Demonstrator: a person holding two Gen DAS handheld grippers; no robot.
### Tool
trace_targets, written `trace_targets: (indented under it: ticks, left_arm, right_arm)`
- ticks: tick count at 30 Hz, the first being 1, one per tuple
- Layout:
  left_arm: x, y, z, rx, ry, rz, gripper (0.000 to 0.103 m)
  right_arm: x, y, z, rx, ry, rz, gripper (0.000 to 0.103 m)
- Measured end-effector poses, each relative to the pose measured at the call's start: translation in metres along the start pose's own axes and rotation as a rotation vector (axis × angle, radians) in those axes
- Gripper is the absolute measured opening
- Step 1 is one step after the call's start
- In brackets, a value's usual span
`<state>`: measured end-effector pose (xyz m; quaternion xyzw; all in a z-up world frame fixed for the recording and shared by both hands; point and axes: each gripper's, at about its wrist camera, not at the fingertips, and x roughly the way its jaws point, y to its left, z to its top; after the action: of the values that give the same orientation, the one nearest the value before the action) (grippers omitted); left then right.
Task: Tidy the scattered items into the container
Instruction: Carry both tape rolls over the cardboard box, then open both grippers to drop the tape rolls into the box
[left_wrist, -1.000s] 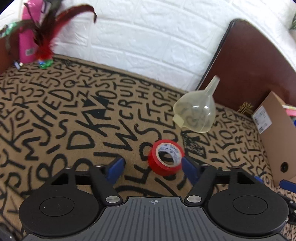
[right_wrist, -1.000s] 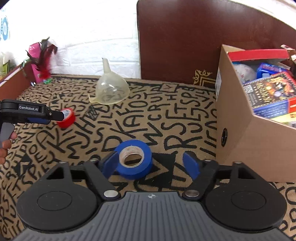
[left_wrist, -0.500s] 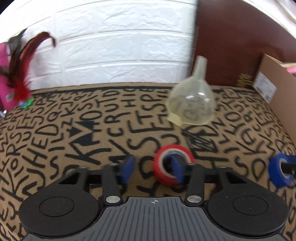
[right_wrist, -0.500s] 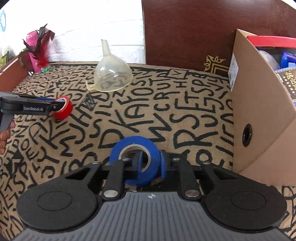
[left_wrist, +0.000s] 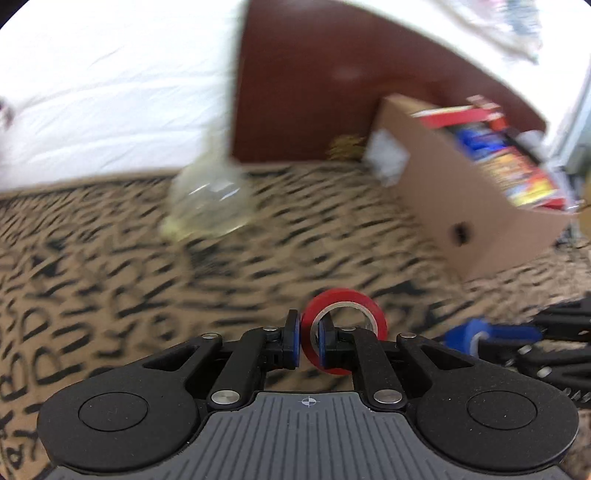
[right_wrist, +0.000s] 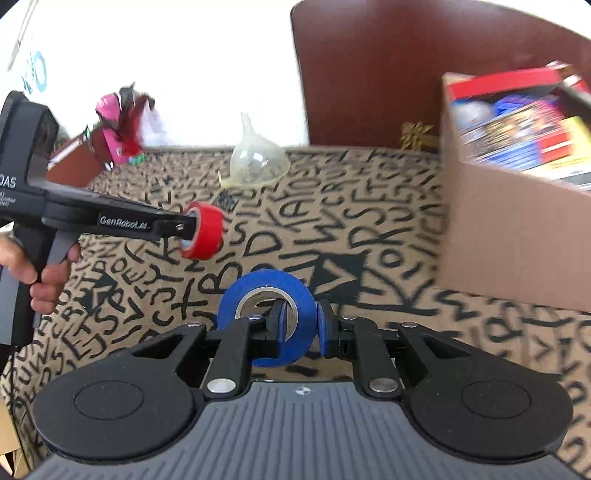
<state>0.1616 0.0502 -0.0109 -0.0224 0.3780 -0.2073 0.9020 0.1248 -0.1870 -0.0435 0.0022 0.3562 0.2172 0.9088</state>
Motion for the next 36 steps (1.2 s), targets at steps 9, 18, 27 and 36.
trace_targets:
  ticks: [9,18,27,36]
  left_arm:
    - [0.0,-0.112,0.077,0.107,-0.127,-0.115,0.005]
    - [0.065,-0.146,0.16,0.049,-0.133,-0.118,0.005]
    - [0.126,-0.137,0.168,0.046,-0.059,-0.072,0.005]
    - [0.142,-0.131,0.158,0.058,-0.058,-0.075,0.051]
  right_arm:
    - [-0.088,-0.07,0.031,0.024,-0.223,-0.157,0.019]
    - [-0.12,-0.17,0.102,0.109,-0.341,-0.347,0.019]
    - [-0.071,-0.226,0.148,0.136,-0.311,-0.397,0.019]
    - [-0.042,-0.229,0.154,0.097,-0.258,-0.432,0.041]
